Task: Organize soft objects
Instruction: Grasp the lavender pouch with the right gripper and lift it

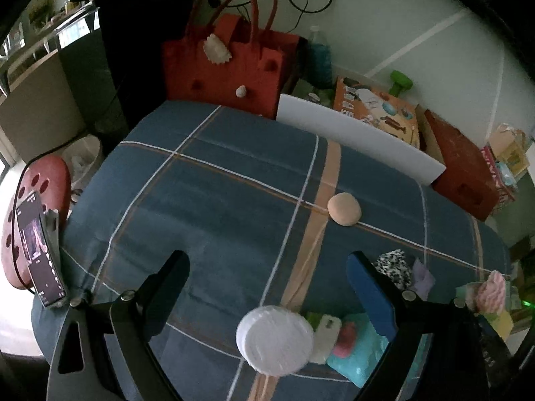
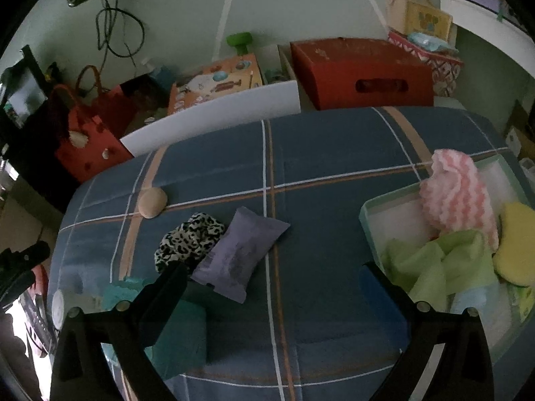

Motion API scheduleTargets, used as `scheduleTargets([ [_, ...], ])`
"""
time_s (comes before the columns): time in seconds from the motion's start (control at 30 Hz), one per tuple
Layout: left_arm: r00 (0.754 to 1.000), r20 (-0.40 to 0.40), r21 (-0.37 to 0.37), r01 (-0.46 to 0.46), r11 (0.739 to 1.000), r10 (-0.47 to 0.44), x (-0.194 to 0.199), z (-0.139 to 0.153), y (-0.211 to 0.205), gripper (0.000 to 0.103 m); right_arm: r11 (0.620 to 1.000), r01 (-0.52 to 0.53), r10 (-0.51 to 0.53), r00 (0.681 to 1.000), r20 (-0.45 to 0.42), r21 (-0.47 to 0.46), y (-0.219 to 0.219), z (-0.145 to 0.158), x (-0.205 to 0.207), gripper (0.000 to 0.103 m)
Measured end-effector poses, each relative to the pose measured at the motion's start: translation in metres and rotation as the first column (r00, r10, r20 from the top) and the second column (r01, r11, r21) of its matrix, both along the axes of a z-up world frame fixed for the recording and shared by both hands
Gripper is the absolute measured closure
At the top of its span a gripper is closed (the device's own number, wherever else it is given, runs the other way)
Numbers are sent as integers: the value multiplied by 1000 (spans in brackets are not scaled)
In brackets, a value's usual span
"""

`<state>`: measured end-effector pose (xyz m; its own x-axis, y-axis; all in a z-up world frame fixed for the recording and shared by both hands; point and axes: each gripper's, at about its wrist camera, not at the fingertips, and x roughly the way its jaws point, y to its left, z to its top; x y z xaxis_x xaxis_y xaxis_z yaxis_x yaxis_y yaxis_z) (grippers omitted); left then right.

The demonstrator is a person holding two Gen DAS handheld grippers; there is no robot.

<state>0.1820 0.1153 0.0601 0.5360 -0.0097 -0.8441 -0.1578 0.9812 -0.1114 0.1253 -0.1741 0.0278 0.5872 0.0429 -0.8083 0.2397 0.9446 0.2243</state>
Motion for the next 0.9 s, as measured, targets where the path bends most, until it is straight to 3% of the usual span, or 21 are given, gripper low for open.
scheduleTargets([
  [0.2, 1000, -21, -29, 5, 1000, -6, 12, -9, 2, 8, 1000, 15, -14, 999, -39, 19, 3, -9, 18, 0],
  [0.73, 997, -72, -10, 32, 999, -32, 34, -30, -9, 8, 1000, 4, -5, 990, -141, -14, 19, -47, 58, 0],
  [0.9, 996, -78, -2, 43, 999, -43, 36, -32, -13, 8, 1000, 6, -8, 989, -149, -15, 18, -53, 60, 7],
])
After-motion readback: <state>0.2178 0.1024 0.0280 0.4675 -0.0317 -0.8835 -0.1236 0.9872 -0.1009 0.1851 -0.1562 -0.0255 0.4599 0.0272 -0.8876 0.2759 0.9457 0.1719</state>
